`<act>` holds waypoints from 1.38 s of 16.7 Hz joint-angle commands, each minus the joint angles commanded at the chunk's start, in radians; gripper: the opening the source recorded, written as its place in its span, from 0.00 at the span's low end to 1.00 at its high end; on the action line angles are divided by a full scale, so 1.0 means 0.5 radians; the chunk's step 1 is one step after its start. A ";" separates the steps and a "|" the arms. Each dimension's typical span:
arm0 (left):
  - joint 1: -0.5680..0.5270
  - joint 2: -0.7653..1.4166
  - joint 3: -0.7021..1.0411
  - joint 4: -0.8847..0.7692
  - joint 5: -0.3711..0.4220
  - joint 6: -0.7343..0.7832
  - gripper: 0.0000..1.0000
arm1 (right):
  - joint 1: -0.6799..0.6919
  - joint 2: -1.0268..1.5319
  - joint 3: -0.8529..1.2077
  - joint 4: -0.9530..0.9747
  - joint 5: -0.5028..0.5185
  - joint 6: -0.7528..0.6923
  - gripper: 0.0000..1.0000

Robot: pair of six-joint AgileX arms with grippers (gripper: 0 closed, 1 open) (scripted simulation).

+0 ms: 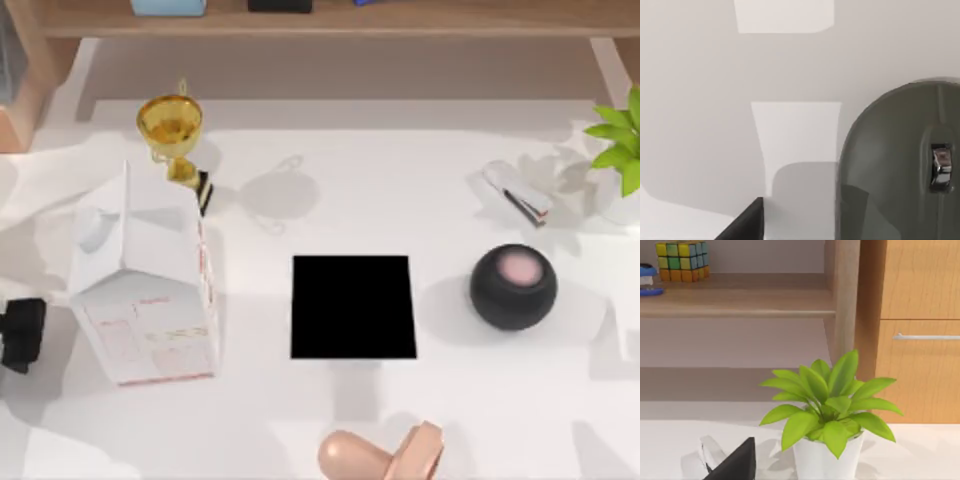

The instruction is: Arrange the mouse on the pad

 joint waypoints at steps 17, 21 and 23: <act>-0.060 -0.400 0.449 -0.992 0.048 -0.022 0.00 | 0.000 0.000 0.000 0.000 0.000 0.000 1.00; -0.014 -0.438 0.546 -0.952 0.012 -0.015 0.00 | 0.000 0.000 0.000 0.000 0.000 0.000 1.00; -0.013 -0.439 0.548 -0.950 0.011 -0.014 0.00 | 0.000 0.000 0.000 0.000 0.000 0.000 1.00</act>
